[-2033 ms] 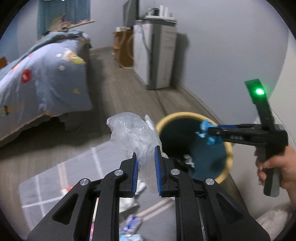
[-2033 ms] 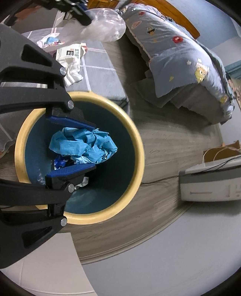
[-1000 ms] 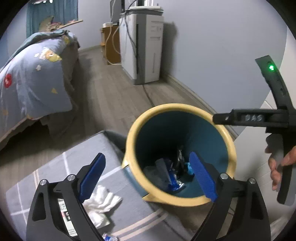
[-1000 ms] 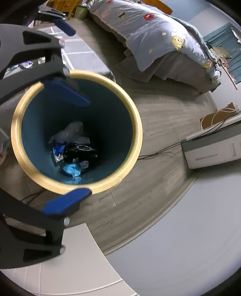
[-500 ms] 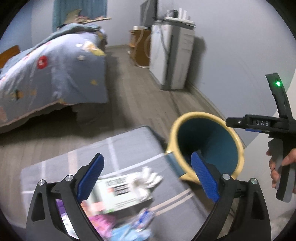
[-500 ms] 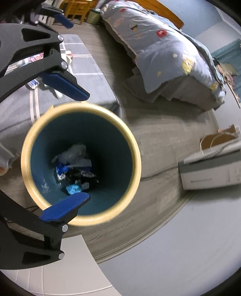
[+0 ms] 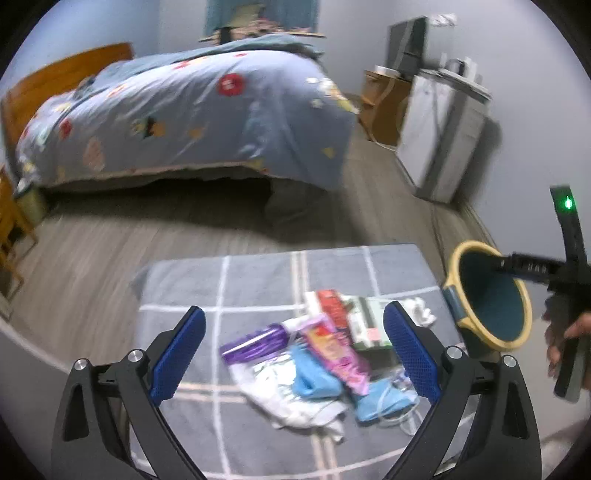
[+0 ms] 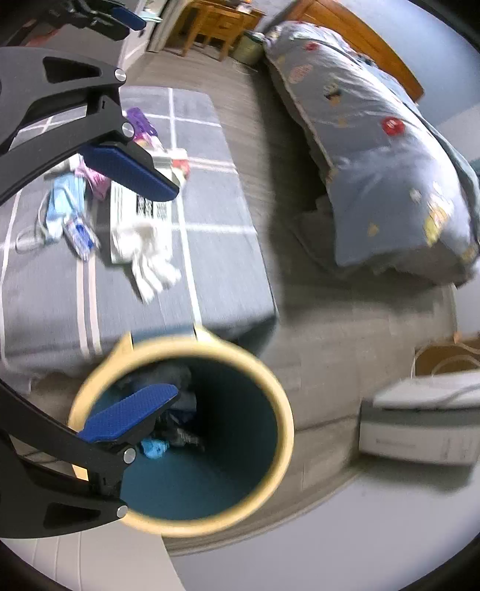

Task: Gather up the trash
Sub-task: 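Withdraw both tools from the bin back over the trash pile, then grasp the white tissue with the right tool while the left grasps the purple spray bottle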

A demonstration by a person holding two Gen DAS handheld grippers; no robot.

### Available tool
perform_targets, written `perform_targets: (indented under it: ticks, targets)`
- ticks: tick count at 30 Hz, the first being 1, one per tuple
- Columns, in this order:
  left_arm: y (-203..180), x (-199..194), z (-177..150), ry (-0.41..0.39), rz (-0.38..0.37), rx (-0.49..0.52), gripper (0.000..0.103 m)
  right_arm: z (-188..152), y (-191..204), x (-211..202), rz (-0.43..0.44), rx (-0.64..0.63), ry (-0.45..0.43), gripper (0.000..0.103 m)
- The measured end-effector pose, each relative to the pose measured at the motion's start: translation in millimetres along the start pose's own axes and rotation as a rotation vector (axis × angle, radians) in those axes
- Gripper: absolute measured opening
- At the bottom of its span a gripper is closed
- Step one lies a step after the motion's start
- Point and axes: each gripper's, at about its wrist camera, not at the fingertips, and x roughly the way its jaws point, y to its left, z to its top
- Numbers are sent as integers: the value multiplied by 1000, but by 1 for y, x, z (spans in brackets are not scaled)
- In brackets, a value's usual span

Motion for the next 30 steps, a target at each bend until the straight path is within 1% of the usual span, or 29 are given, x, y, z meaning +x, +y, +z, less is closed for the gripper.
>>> perform_targets:
  ticks: [3,5,7,10,12,16,20,22,23,26,28,30]
  targets:
    - [19,0,-8,7,37,-10,96,-6,18,13,-1,-14,42,97]
    - [32,8,-12,31,92,11,96,-10,30,21,0,-21,62,97]
    - [42,15,-15,50,130,29,96,-12,38,27,-8,-33,77,97]
    - [62,27,-21,81,154,24,96,-13,47,36,-31,-56,93,97]
    - [69,32,-23,96,155,11,96,-14,53,43,-40,-67,105,97]
    - [76,50,-31,142,130,-5,96,-14,60,54,-47,-82,121,97]
    - [75,74,-40,176,145,26,96,-15,63,65,-57,-88,139,95]
    - [73,86,-42,198,151,41,96,-16,62,71,-64,-83,152,90]
    - [72,92,-42,203,150,46,96,-16,61,73,-68,-80,159,89]
    - [68,106,-43,210,121,51,96,-19,59,79,-75,-72,177,83]
    - [62,116,-42,217,98,83,95,-21,58,83,-72,-69,191,79]
    - [54,126,-42,220,94,128,94,-22,58,86,-67,-66,200,78]
